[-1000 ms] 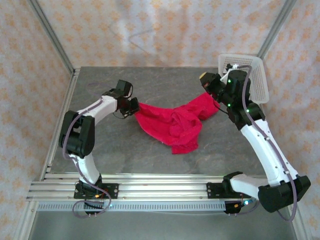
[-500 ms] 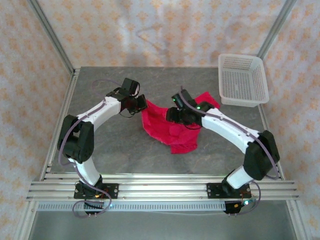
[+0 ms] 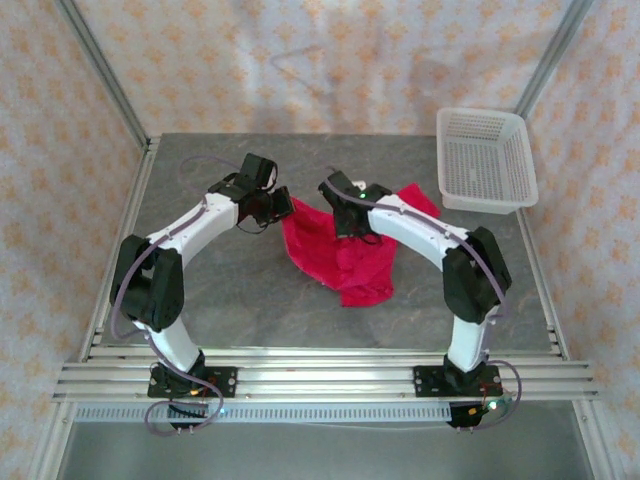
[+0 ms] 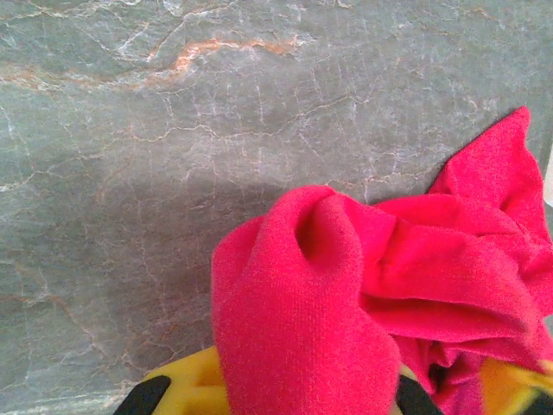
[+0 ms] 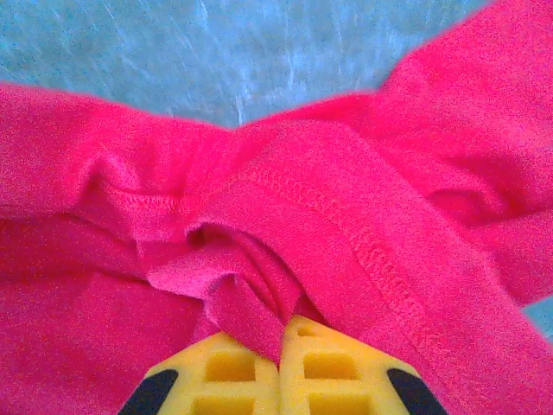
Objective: Fold the inside-out t-shirt
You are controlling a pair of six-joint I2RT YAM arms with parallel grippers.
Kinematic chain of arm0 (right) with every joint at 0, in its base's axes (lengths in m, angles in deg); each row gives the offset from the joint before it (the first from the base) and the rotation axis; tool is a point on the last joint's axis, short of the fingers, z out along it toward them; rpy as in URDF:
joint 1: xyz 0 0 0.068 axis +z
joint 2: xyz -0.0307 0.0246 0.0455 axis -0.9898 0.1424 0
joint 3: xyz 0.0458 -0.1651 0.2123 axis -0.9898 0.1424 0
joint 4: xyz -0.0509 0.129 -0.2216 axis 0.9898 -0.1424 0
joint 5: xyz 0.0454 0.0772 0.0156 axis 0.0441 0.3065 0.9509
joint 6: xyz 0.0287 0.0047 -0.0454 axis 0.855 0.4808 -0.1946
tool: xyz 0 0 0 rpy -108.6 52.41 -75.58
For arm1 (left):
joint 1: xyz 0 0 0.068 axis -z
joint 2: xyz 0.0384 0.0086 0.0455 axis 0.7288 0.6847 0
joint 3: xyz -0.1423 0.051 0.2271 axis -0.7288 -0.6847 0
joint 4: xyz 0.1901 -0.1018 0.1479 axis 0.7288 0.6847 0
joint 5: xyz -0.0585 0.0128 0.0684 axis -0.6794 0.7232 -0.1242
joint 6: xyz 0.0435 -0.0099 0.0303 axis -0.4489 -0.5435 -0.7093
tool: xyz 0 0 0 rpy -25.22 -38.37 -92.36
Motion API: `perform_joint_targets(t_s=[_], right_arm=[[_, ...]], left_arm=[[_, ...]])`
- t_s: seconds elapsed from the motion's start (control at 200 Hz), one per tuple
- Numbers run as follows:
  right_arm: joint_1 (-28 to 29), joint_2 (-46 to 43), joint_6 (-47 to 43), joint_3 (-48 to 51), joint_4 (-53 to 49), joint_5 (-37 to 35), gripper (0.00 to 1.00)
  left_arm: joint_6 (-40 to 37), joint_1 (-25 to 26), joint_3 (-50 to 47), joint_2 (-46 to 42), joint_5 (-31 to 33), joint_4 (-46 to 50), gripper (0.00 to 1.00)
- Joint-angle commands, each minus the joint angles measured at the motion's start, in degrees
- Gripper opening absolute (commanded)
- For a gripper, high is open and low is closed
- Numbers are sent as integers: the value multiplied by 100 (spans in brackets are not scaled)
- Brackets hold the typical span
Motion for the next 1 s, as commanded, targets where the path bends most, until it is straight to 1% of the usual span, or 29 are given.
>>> perform_joint_targets(t_s=[0.0,0.065,0.12,0.235,0.315,0.39,0.48,0.5,0.54,0.57,0.585,0.62,0.661,0.726,0.801,0.891,0.901,0.996], right_arm=[[-164,-903,-17,-645,-534,49,0],[-458,-1482,120,-735,-518,703,0],[-908,-1998,320,-653,-398,1415,0],[-1985,-2959,842,81,289,2962,0],[-2499,-3271,1208,656,820,3882,0],[-2745,-3301,1507,1226,1348,4442,0],[-2806,-3131,1639,1714,1767,4595,0],[-2806,-3058,1640,1774,1836,4627,0],[-2806,-2906,1618,1866,1927,4686,0],[-2806,-2784,1590,1896,1968,4723,0],[-2806,-2711,1574,1915,1987,4748,0],[-2812,-2576,1518,1919,2002,4779,0],[-2806,-2431,1441,1902,1974,4792,0],[-2806,-2277,1326,1885,1954,4803,0],[-2815,-2237,1225,1912,1975,4790,0],[-2815,-2316,1182,2008,2020,4679,0],[-2815,-2321,1180,2029,2020,4662,0],[-2815,-2398,1175,2132,2055,4591,0]], left_arm=[[-280,-234,306,-156,228,385,0],[-343,-483,290,-157,207,406,0],[-386,-689,235,-147,221,389,0],[-420,-1031,56,-24,204,261,0],[-418,-1051,-32,94,151,131,0],[-317,-1035,-165,143,29,-103,0],[-378,-949,-199,82,44,-149,1],[-423,-918,-195,46,52,-135,7],[-556,-831,-167,-77,121,-85,24],[-681,-738,-152,-193,181,-53,33],[-699,-686,-143,-262,193,-37,37],[-1007,-560,-110,-411,208,-20,45],[-1215,-350,-90,-573,183,-23,51],[-1436,-22,-84,-775,-5,-116,55],[-1325,381,-258,-889,-413,-568,59],[-781,855,-527,-754,-823,-1347,60],[-634,909,-545,-709,-848,-1425,60],[56,1326,-583,-211,-988,-2068,57]])
